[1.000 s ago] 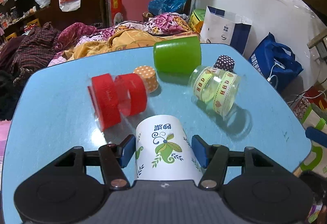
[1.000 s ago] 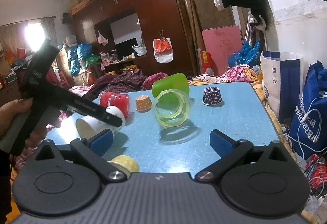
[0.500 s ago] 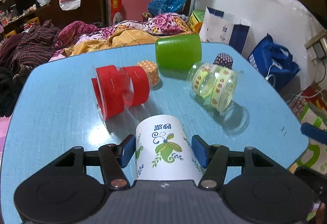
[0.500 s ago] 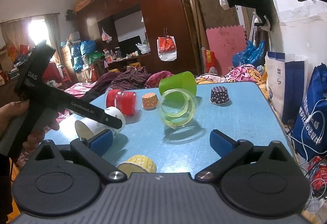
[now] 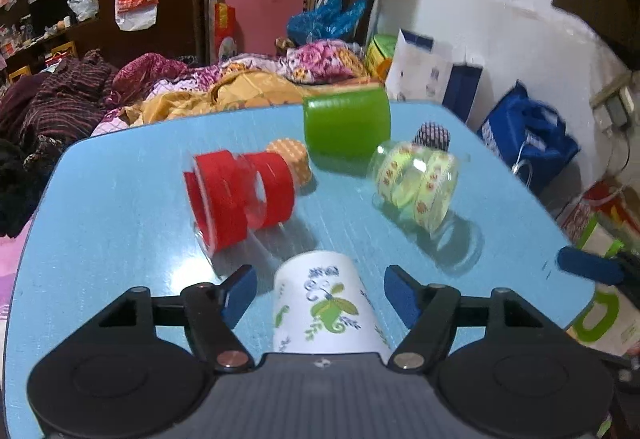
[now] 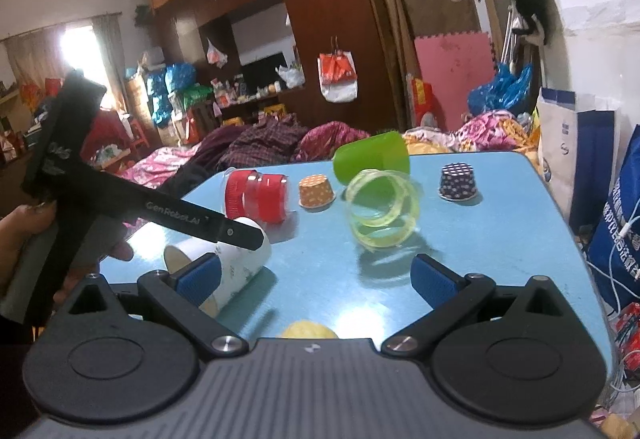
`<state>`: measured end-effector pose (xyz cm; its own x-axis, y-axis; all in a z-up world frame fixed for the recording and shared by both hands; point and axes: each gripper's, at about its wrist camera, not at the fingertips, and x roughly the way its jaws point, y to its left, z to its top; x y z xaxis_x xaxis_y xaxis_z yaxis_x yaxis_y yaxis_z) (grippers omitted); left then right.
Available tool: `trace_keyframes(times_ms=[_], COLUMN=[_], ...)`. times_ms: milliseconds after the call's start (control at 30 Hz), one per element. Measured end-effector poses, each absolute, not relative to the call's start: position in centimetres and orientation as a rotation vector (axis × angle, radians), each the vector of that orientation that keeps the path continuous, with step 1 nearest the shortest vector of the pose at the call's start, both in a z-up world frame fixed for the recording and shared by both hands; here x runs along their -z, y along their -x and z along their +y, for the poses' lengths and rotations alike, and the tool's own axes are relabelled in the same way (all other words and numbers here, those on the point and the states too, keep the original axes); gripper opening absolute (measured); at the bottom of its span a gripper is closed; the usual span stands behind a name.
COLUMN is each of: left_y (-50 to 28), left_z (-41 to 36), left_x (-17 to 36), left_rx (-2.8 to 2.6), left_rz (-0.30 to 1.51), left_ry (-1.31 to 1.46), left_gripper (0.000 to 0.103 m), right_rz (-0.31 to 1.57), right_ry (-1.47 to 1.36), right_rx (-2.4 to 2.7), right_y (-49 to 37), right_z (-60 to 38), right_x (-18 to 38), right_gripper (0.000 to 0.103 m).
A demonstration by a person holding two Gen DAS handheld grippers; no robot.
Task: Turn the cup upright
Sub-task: 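Close the left gripper on the paper cup's side and lift it, then pass the paper cup from the left gripper into the right gripper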
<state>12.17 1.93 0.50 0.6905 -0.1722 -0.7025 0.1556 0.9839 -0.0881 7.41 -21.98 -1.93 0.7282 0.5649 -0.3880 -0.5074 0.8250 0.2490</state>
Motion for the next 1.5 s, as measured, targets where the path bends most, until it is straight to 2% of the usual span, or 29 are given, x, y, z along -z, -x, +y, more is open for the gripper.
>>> trace_keyframes(times_ms=[467, 767, 1067, 1200, 1300, 1500], left_y=[-10.2, -9.0, -8.1, -8.4, -8.4, -8.7], left_z=[8.3, 11.6, 12.5, 12.5, 12.7, 12.8], left_x=[-1.5, 0.5, 1.5, 2.0, 2.4, 2.8], left_rx=[0.209, 0.194, 0.224, 0.233, 0.232, 0.238], left_rz=[0.708, 0.707, 0.692, 0.7, 0.707, 0.715], left_ry=[0.136, 0.191, 0.199, 0.21, 0.215, 0.219], left_gripper=[0.074, 0.074, 0.074, 0.074, 0.074, 0.074], right_rz=[0.667, 0.753, 0.893, 0.958, 0.989, 1.004], right_ry=[-0.142, -0.131, 0.005, 0.021, 0.052, 0.074], right_rx=[-0.651, -0.667, -0.639, -0.652, -0.649, -0.645], right_y=[-11.4, -12.8, -14.9, -15.9, -16.1, -16.4], right_z=[-15.7, -14.1, -11.6, -11.5, -11.4, -11.5], right_x=[1.6, 1.8, 1.6, 1.7, 1.5, 0.9], right_gripper=[0.102, 0.102, 0.088, 0.075, 0.07, 0.066])
